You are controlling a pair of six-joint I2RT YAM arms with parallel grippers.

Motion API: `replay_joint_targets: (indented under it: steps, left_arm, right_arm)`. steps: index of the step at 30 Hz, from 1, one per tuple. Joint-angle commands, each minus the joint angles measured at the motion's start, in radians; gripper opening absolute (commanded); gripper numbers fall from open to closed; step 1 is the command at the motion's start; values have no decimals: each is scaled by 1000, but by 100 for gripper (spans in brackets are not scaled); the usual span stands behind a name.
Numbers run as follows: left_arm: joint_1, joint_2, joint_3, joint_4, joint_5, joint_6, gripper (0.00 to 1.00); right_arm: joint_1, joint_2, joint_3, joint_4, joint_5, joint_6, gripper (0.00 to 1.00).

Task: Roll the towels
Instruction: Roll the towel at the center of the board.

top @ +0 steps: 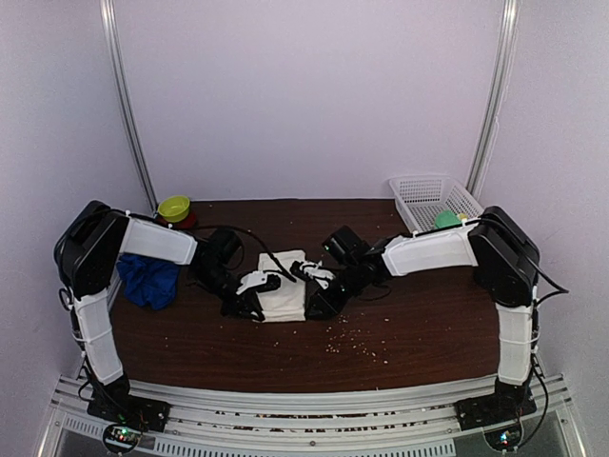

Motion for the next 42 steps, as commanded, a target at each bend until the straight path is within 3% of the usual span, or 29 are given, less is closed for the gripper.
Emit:
replay_joint_targets:
  steps: [1,6,14,19,22,26,42]
  left_arm:
    - [13,43,22,-80,26,-6,0]
    - [32,89,79,-154,81,3,0]
    - [59,169,164,-233,80,-42,0]
    - [76,210,215,-285,81,-48,0]
    - [84,228,233,-297,77,-70,0]
    - [90,256,262,-314,69,-93,0]
    - [102,289,294,-354,84,-90,0]
  right_arm:
    - [-3,-123,-146,175,28,-37,45]
    - [14,-226,-339,458,25,-119,49]
    - [98,-249,-422,582,119,-315,45]
    - [127,-215,-370,574,116,-343,32]
    - [140,-188,-337,570,124,-337,16]
    - [145,-129,-268,524,167,-318,4]
    - [148,-32,-195,514,308,-294,0]
